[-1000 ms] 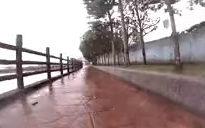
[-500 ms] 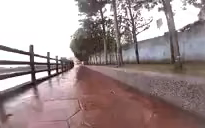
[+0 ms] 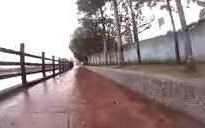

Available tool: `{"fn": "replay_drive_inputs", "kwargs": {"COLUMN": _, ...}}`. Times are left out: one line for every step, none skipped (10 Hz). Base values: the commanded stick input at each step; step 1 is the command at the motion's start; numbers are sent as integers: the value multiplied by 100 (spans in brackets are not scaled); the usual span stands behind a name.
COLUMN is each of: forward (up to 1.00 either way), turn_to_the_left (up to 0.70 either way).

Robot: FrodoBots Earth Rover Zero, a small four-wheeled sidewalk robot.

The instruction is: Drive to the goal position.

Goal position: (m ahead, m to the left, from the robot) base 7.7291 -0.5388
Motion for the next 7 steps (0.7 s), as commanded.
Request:
{"fn": "replay_drive_inputs", "kwargs": {"forward": 100, "turn_to_the_left": 32}}
{"fn": "replay_drive_inputs", "kwargs": {"forward": 100, "turn_to_the_left": 8}}
{"fn": "replay_drive_inputs", "kwargs": {"forward": 100, "turn_to_the_left": -1}}
{"fn": "replay_drive_inputs", "kwargs": {"forward": 100, "turn_to_the_left": -1}}
{"fn": "replay_drive_inputs", "kwargs": {"forward": 100, "turn_to_the_left": -1}}
{"fn": "replay_drive_inputs", "kwargs": {"forward": 100, "turn_to_the_left": -1}}
{"fn": "replay_drive_inputs", "kwargs": {"forward": 100, "turn_to_the_left": 28}}
